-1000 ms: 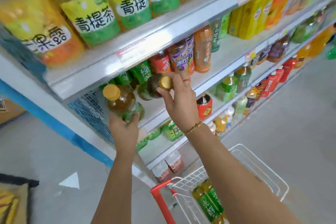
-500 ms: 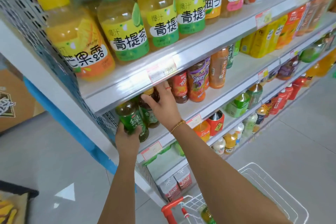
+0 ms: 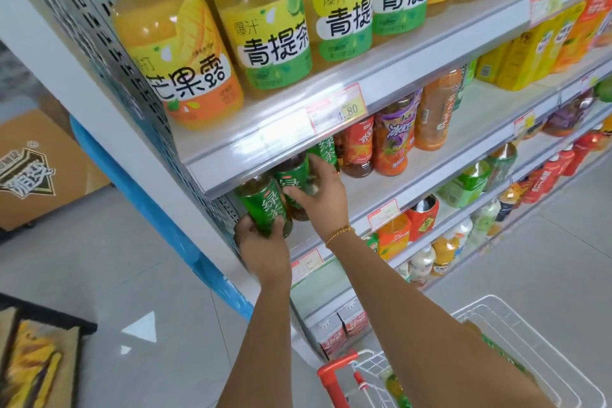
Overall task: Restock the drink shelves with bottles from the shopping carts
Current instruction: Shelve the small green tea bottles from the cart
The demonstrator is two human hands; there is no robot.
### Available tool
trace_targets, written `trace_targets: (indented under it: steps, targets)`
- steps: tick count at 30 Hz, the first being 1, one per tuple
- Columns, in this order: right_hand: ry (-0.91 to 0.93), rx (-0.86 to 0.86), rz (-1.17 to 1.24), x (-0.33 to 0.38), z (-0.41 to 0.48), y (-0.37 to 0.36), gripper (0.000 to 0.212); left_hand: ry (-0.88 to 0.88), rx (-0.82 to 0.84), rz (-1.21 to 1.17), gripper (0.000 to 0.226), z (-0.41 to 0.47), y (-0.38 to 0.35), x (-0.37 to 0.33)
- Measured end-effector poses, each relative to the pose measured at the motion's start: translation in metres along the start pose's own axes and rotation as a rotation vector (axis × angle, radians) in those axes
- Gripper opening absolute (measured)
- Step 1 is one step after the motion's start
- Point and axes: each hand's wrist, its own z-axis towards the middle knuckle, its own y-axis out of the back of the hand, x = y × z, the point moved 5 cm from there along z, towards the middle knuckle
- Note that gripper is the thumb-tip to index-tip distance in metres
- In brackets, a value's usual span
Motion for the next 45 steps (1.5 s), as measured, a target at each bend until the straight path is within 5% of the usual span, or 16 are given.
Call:
trace_targets:
  steps: [10, 25, 35, 39, 45]
  targets:
    - [-0.178, -0.074, -0.242, -0.034, -0.003, -0.013, 0.061, 0.032, -0.024, -0.062, 0.045, 0.020, -0.012, 0.008]
    - [-0.252, -0.188, -0.211, -0.051, 0.020, -0.019, 0.038, 0.014, -0.065, -0.099, 0.042, 0.054, -0.037, 0.018]
    - [-0.186, -0.234, -0.112, -0.057, 0.021, -0.020, 0.031, 0.009, 0.022, -0.115, 0.036, 0.047, -0.037, 0.008]
    - [-0.071, -0.211, 0.002, -0.045, 0.006, 0.011, 0.011, -0.112, 0.025, -0.077, 0.022, -0.003, -0.016, -0.009]
    - [-0.168, -0.019, -0.221, -0.108, -0.084, 0.126, 0.019, -0.184, 0.597, 0.080, 0.037, -0.128, -0.031, 0.045]
